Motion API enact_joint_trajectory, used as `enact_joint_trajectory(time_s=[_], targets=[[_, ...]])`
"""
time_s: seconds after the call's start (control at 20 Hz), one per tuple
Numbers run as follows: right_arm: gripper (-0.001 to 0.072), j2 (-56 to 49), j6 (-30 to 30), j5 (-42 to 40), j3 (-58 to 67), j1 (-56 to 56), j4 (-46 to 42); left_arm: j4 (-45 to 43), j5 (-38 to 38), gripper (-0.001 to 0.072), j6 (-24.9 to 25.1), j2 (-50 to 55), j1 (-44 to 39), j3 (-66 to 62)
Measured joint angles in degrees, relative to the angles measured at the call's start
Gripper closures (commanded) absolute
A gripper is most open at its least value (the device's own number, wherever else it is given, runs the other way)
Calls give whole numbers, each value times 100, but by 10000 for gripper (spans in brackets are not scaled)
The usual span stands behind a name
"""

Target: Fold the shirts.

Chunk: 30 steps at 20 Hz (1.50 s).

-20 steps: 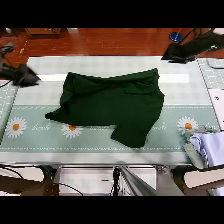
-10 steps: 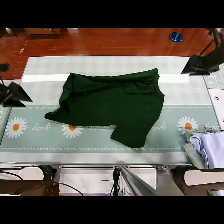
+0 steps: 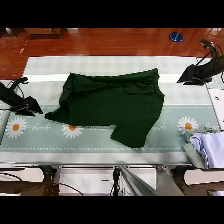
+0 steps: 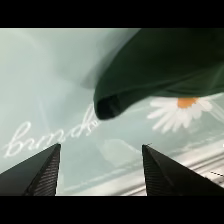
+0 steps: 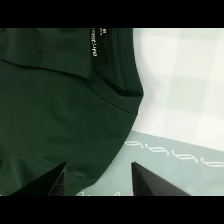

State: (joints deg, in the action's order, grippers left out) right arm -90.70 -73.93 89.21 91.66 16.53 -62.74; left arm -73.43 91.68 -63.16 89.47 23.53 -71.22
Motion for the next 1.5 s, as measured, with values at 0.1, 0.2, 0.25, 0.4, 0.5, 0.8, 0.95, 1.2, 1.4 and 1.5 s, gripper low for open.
enact_joint_trajectory(time_s=[0.1, 0.2, 0.25, 0.4, 0.5, 0.8, 0.95, 1.2, 1.4, 1.5], targets=[[213, 0, 15, -35, -20, 11, 48, -76, -234, 94, 90, 13, -168, 28], [214, 0, 26, -44, -31, 15, 92, -98, -400, 94, 149, 24, -275, 44], [213, 0, 28, -52, -31, 17, 96, -111, -472, 94, 177, 35, -306, 48], [213, 0, 39, -66, -35, 17, 116, -155, -584, 95, 236, 83, -367, 61], [213, 0, 39, -74, -35, 17, 120, -146, -581, 94, 306, 101, -409, 105], [213, 0, 39, -74, -35, 17, 120, 76, -522, 95, 627, 120, -466, 378], [214, 0, 37, -74, -35, 17, 120, 136, -649, 95, 737, 122, -476, 455], [222, 4, 15, -70, -35, 17, 122, 92, -949, 530, 813, 197, -680, 525], [214, 11, -24, 24, -35, 22, 127, 13, -916, 688, 826, 367, -876, 573], [212, 11, -9, 188, -37, 57, 131, -13, -793, 688, 831, 396, -907, 581]])
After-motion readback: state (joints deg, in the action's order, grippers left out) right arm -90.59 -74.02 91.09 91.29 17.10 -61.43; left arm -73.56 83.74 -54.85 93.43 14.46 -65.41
